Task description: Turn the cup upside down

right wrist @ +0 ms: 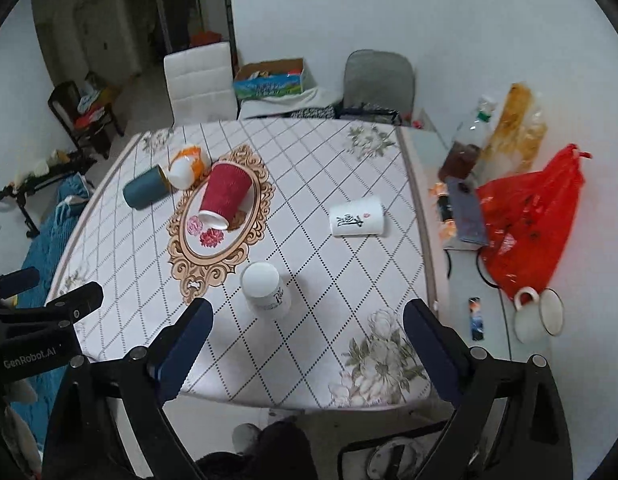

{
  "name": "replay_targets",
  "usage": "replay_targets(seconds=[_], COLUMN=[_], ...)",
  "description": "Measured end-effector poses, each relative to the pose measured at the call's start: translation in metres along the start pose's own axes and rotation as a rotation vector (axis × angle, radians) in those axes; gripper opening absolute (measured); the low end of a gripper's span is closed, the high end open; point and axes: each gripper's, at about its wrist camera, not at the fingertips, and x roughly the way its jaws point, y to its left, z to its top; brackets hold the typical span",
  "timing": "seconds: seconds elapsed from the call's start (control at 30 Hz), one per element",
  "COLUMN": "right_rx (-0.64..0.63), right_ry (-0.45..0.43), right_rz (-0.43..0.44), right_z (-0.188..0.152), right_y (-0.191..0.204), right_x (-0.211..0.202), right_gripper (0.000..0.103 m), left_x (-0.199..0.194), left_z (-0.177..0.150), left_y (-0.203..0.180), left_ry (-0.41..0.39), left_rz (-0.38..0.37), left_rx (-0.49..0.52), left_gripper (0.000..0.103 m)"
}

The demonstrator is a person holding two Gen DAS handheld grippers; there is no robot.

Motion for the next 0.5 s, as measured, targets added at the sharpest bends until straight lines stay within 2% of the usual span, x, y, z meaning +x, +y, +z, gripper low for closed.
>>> replay_targets(seconds=[0.27, 0.5], right_rx=[0.022, 0.038], right_ry=[-0.108, -0.152], right_rz=[-0.041, -0.028], right_z=[-0.026, -0.051], right_y=[0.001, 0.005], right_x=[-0.104, -0.170], right_gripper=[0.101, 0.101], left_x=[-0.075, -0.123], left_z=[-0.028, -0.051], left_y=[0.010, 0.016], left_ry=[-0.095, -0.153], left_rz=[-0.038, -0.029], left_rx=[0.011, 0.015], left_gripper=[0.101, 0.101])
